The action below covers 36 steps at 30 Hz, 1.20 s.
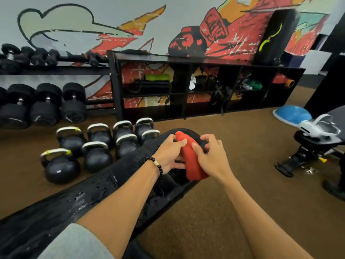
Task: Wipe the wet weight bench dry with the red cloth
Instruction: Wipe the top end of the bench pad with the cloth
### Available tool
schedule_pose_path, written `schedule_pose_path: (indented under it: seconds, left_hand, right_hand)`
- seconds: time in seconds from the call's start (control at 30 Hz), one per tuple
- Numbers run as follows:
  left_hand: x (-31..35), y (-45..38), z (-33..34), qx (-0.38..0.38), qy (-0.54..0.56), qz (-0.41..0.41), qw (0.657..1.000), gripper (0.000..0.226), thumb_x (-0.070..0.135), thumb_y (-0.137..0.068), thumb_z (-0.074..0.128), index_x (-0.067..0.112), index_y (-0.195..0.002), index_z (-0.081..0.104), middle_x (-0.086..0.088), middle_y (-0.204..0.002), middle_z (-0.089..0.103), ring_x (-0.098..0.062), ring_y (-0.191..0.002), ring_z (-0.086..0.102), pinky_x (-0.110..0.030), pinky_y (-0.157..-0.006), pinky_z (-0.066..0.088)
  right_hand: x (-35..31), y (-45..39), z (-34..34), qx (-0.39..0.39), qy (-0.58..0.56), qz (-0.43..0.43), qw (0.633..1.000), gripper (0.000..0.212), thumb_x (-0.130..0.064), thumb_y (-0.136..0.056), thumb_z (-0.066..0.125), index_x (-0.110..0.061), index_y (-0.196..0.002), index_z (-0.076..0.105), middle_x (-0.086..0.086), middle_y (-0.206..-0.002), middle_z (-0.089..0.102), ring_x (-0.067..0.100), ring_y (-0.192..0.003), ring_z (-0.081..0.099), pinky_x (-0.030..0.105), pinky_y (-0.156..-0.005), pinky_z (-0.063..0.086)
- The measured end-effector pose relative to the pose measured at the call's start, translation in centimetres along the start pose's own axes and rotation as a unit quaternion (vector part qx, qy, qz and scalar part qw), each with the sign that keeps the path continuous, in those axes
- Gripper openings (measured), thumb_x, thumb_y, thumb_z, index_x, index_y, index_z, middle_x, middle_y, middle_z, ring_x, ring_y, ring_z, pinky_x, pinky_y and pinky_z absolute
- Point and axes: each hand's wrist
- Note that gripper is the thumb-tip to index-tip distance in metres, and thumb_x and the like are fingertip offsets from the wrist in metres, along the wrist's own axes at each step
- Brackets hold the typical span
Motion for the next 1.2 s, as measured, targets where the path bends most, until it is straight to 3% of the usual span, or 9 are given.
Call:
schedule_pose_path:
  seconds: [0.1, 0.23, 0.4, 0.47, 0.57, 0.63, 0.83, 1.07, 1.2]
  left_hand:
    - [1.1, 1.4, -1.8, -0.003, 0.023, 0.004, 1.000, 0.025, 0.024, -0.104, 0.047, 0.012, -0.126, 0.048, -0.015, -0.118, 0.066, -0.033, -0.096, 0.070, -0.051, -0.077, 0.059]
    - [2.0, 4.0, -5.0, -0.054, 0.088, -0.031, 0.994, 0.043, 0.044, -0.103, 0.044, 0.010, -0.128, 0.051, -0.020, -0.122, 0.066, -0.037, -0.108, 0.067, -0.053, -0.087, 0.056]
    - [2.4, 6.8, -8.2, -0.044, 0.015, -0.002, 0.999, 0.034, 0.036, -0.101, 0.049, 0.013, -0.123, 0.061, -0.014, -0.122, 0.065, -0.029, -0.111, 0.063, -0.052, -0.095, 0.051]
    - [2.3, 6.6, -8.7, 0.040, -0.099, 0.058, 0.993, 0.025, 0.028, -0.097, 0.058, 0.015, -0.118, 0.062, -0.006, -0.109, 0.065, -0.020, -0.095, 0.062, -0.040, -0.084, 0.054]
    - [1.7, 5.7, -9.3, 0.085, -0.118, 0.092, 0.985, 0.051, 0.044, -0.083, 0.076, 0.018, -0.119, 0.051, 0.001, -0.101, 0.061, -0.011, -0.084, 0.058, -0.029, -0.068, 0.044]
    - [1.3, 4.9, -9.4, 0.034, -0.087, 0.042, 0.995, 0.066, 0.054, -0.073, 0.080, 0.022, -0.123, 0.051, 0.001, -0.113, 0.066, -0.014, -0.101, 0.062, -0.037, -0.080, 0.048]
    - [-0.2, 1.0, -9.0, 0.018, -0.013, 0.048, 0.999, 0.018, 0.023, -0.090, 0.071, 0.014, -0.099, 0.058, -0.009, -0.091, 0.066, -0.020, -0.080, 0.066, -0.037, -0.068, 0.060]
    - [-0.7, -3.7, -7.5, 0.037, -0.021, 0.031, 0.999, 0.022, 0.013, -0.090, 0.071, 0.016, -0.096, 0.050, -0.006, -0.079, 0.061, -0.017, -0.066, 0.060, -0.031, -0.055, 0.054]
    - [-0.3, -5.3, -6.6, 0.029, 0.023, 0.020, 0.999, 0.024, 0.013, -0.089, 0.072, 0.018, -0.104, 0.055, -0.007, -0.082, 0.065, -0.019, -0.068, 0.064, -0.040, -0.062, 0.059]
  right_hand:
    - [-1.8, 0.9, 0.5, -0.067, -0.007, -0.060, 0.996, 0.032, -0.049, -0.094, 0.060, -0.029, -0.118, 0.060, -0.007, -0.112, 0.053, 0.009, -0.102, 0.058, 0.033, -0.094, 0.049]
    - [-5.4, 2.3, 1.7, -0.176, 0.041, -0.077, 0.981, 0.076, -0.077, -0.071, 0.062, -0.032, -0.131, 0.053, -0.008, -0.116, 0.057, 0.008, -0.103, 0.056, 0.027, -0.088, 0.047]
    - [-7.6, 2.8, 3.5, -0.128, 0.049, -0.080, 0.987, 0.007, -0.017, -0.087, 0.063, -0.020, -0.093, 0.065, 0.007, -0.078, 0.070, 0.026, -0.074, 0.065, 0.046, -0.071, 0.056]
    - [-8.7, 3.3, 3.3, -0.141, -0.030, -0.007, 0.990, 0.019, -0.004, -0.090, 0.049, -0.012, -0.099, 0.064, 0.017, -0.079, 0.073, 0.032, -0.071, 0.070, 0.053, -0.071, 0.060]
    - [-8.9, 3.7, 3.3, -0.160, -0.124, 0.053, 0.978, 0.022, -0.006, -0.088, 0.049, -0.010, -0.103, 0.066, 0.023, -0.084, 0.073, 0.042, -0.075, 0.071, 0.055, -0.072, 0.058]
    - [-8.6, 3.7, 3.3, -0.151, -0.131, 0.059, 0.978, 0.019, -0.008, -0.086, 0.052, -0.012, -0.096, 0.068, 0.018, -0.083, 0.073, 0.039, -0.071, 0.068, 0.050, -0.071, 0.055]
    - [-5.6, 1.4, 3.0, -0.167, -0.115, 0.094, 0.975, 0.017, -0.006, -0.090, 0.056, -0.017, -0.097, 0.068, 0.008, -0.087, 0.072, 0.022, -0.072, 0.067, 0.038, -0.070, 0.051]
    - [-1.1, -2.3, 2.1, -0.179, -0.089, 0.069, 0.977, 0.024, -0.018, -0.098, 0.062, -0.031, -0.117, 0.059, 0.013, -0.100, 0.071, 0.021, -0.070, 0.068, 0.037, -0.065, 0.053]
    - [0.2, -3.5, 2.3, -0.195, -0.032, 0.001, 0.980, 0.034, -0.020, -0.098, 0.060, -0.038, -0.125, 0.051, 0.004, -0.109, 0.065, 0.031, -0.084, 0.064, 0.046, -0.081, 0.054]
Point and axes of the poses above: each hand's wrist, its own y-axis away from the middle knuckle, its own z-axis out of the palm, x = y × z
